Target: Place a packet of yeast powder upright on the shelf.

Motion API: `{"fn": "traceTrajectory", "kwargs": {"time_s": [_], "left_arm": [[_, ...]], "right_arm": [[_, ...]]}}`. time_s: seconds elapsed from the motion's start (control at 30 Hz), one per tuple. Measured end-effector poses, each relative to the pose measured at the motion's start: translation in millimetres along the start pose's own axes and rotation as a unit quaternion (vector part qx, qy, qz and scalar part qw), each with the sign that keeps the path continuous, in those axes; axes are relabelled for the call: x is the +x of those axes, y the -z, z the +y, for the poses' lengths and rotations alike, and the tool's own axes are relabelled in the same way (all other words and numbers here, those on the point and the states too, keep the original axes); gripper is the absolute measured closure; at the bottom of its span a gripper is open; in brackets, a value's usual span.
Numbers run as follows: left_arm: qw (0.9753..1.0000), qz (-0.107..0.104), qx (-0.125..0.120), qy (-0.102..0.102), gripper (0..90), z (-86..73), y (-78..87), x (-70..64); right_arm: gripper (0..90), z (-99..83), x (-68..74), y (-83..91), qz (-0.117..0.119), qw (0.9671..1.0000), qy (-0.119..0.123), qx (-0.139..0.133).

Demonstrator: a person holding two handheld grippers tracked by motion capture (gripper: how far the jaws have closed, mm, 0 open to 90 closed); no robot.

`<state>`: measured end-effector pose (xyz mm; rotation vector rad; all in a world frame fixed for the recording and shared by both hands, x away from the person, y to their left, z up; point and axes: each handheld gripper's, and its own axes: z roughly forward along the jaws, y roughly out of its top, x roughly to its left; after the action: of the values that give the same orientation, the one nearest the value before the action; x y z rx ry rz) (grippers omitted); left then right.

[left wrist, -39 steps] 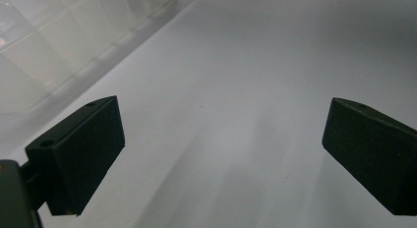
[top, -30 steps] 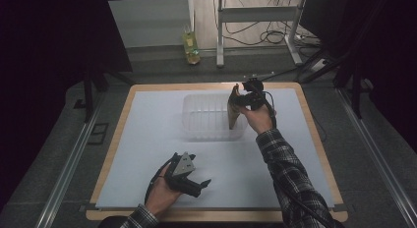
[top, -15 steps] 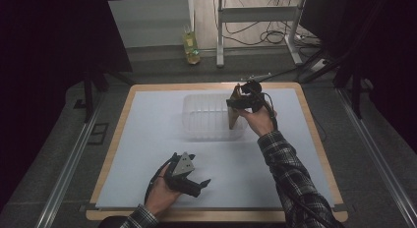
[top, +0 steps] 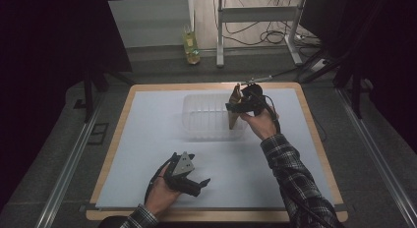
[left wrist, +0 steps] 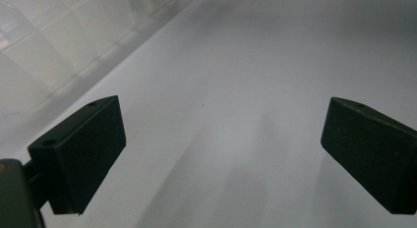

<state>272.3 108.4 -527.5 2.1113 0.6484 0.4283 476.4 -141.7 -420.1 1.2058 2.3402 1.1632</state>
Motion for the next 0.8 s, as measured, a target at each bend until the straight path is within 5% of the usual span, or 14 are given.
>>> {"fn": "traceTrajectory", "kwargs": {"time_s": [0.8], "left_arm": [[0.9999, 0.005, -0.006, -0.010, 2.2, -1.1, -1.5, -1.6]], "right_arm": [[16.8, -4.8, 8.8, 18.5, -0.001, 0.9995, 0.027, -0.013]]}}
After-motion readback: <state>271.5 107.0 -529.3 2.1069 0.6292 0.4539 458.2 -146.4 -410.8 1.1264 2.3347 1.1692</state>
